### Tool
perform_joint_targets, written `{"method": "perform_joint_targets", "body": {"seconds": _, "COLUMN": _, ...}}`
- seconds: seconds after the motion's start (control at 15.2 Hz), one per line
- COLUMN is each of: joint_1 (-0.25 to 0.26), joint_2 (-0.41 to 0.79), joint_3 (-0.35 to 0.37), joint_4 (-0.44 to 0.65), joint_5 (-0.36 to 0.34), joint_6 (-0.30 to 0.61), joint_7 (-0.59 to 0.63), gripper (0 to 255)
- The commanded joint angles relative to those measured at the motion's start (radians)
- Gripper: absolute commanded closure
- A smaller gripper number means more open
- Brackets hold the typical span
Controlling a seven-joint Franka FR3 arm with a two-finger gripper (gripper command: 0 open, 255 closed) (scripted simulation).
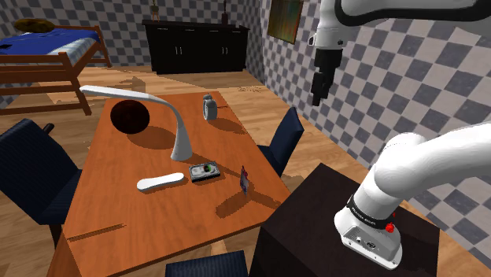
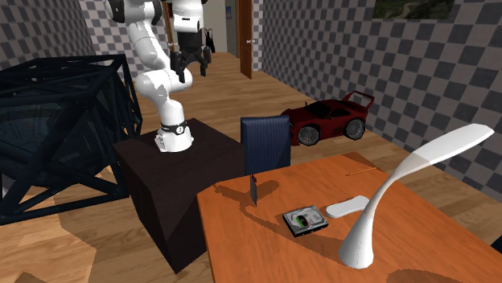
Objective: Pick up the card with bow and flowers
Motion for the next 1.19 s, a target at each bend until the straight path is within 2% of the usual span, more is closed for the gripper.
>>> {"method": "perform_joint_targets", "body": {"seconds": 0.0, "joint_1": 0.0, "joint_2": 0.0, "joint_3": 0.0, "joint_4": 0.0, "joint_5": 0.0, "joint_6": 0.0, "joint_7": 0.0, "gripper": 0}}
{"method": "perform_joint_targets", "body": {"seconds": 0.53, "joint_1": -0.005, "joint_2": 0.248, "joint_3": 0.061, "joint_4": -0.034, "joint_5": 0.079, "joint_6": 0.206, "joint_7": 0.176, "gripper": 0}}
{"method": "perform_joint_targets", "body": {"seconds": 1.12, "joint_1": -0.003, "joint_2": 0.593, "joint_3": 0.099, "joint_4": 0.028, "joint_5": 0.152, "joint_6": 0.411, "joint_7": 0.341, "gripper": 0}}
